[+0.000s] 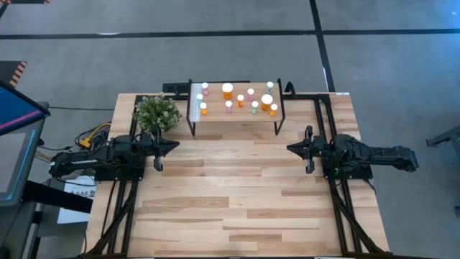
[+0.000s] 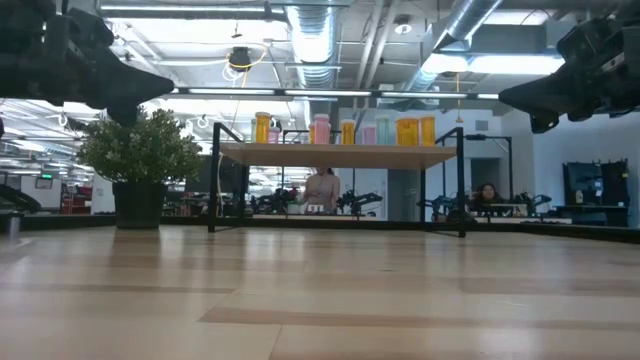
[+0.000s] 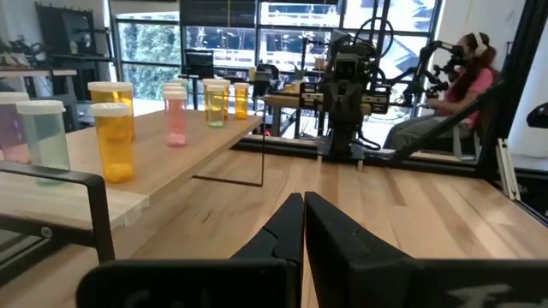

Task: Pick and place medicine bottles onto shelf by color
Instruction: Return to Home Position

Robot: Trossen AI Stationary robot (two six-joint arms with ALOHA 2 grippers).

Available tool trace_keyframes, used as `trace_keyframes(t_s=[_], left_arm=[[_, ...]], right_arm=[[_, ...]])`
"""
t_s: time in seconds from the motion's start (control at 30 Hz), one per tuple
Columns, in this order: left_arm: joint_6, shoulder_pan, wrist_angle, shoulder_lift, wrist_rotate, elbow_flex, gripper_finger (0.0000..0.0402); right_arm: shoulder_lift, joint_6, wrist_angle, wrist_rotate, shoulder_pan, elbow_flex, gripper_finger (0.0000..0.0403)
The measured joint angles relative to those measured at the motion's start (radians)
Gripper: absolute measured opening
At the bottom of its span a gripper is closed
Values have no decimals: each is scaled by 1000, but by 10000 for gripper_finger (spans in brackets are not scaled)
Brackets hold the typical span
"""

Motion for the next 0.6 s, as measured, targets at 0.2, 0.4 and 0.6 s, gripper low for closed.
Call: trace_keyframes(t_s=[0.2,0.4,0.6], left_arm=[[0,0,0,0,0,0,0],[-8,0,0,0,0,0,0],[-8,0,0,0,0,0,0]], right_arm=[[0,0,0,0,0,0,50],[0,0,0,0,0,0,50],[0,0,0,0,0,0,50]])
